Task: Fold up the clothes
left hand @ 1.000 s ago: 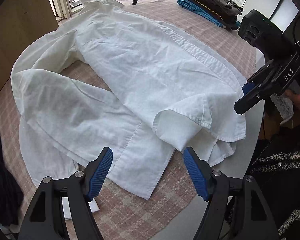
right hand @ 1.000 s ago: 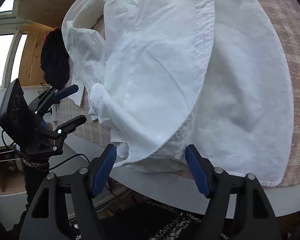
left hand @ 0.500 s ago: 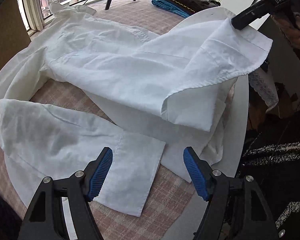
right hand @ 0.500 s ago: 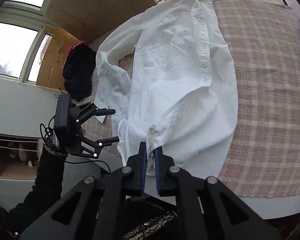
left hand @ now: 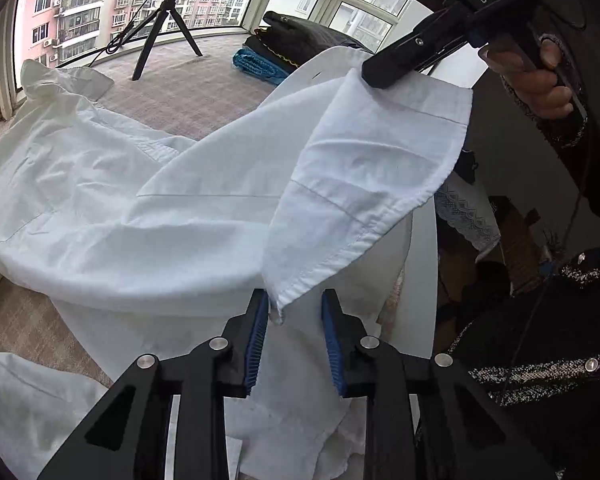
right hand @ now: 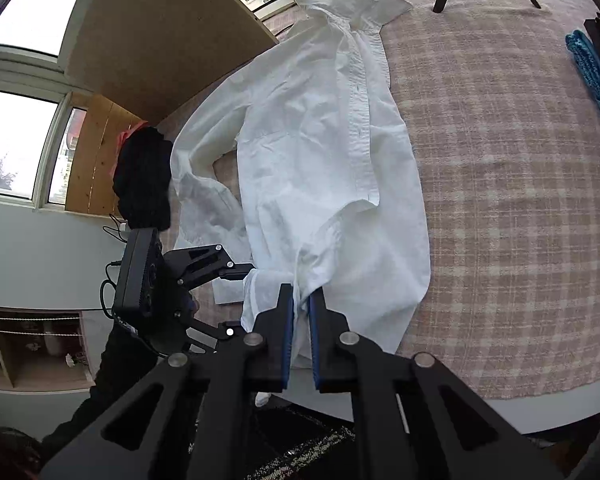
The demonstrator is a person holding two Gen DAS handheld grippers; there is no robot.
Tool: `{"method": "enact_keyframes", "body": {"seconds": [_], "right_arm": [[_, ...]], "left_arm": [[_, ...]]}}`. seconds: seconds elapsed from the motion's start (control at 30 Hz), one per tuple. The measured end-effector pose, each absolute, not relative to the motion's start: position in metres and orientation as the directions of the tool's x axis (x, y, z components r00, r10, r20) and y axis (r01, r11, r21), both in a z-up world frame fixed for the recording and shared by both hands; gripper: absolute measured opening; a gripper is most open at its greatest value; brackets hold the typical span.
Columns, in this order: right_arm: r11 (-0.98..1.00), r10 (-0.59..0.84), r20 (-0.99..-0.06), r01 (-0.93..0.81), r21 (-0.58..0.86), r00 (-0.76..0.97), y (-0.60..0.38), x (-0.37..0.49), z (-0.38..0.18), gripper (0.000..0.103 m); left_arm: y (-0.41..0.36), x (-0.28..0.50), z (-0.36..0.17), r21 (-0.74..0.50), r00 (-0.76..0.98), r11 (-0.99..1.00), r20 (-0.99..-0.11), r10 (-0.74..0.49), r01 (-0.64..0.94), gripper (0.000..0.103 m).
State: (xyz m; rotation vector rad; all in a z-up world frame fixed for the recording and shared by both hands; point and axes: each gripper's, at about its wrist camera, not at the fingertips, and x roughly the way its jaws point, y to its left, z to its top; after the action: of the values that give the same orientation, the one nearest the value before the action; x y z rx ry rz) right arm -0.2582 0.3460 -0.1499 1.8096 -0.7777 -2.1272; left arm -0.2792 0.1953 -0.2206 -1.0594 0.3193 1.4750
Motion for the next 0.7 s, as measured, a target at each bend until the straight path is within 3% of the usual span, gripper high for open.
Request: {"method": "enact_keyframes", "body": {"seconds": [0.03, 0.2, 0.4, 0.47, 0.7], "right_arm": [[-0.835, -0.496, -0.845, -0.157, 0.528, -0.199, 0.347, -0.259, -0.151, 0.008], [-0.843, -0.48, -0.855, -0.168, 0.512, -0.196, 0.354, -0.26, -0.157, 0.008], [-0.847, -0.497, -0.846, -0.107, 0.521, -0.191, 0.337, -0.257, -0.157, 0.01], [-0.864, -0.485, -0.857, -0.055, 0.5, -0.175, 0.323, -0.256, -0.162, 0.031], [-0.888, -0.454, -0.871, 0.181, 0.423, -0.189, 0.271, -0.209, -0.195, 0.04]], "left_arm": [[0.196, -0.278, -0.218, -0.367, 0.148, -0.229, -0.758, 0.635, -0.902, 0.007], [0.188, -0.265, -0.19, -0.304, 0.111, -0.227, -0.789, 0.604, -0.925, 0.005], [0.165, -0.283, -0.139, -0.137, -0.138, -0.527, -0.883, 0.449, -0.839, 0.005], [0.152, -0.292, -0.13, -0.091, -0.197, -0.619, -0.904, 0.38, -0.78, 0.005], [0.138, -0.291, -0.134, 0.049, -0.227, -0.675, -0.958, 0.178, -0.736, 0.005]]}}
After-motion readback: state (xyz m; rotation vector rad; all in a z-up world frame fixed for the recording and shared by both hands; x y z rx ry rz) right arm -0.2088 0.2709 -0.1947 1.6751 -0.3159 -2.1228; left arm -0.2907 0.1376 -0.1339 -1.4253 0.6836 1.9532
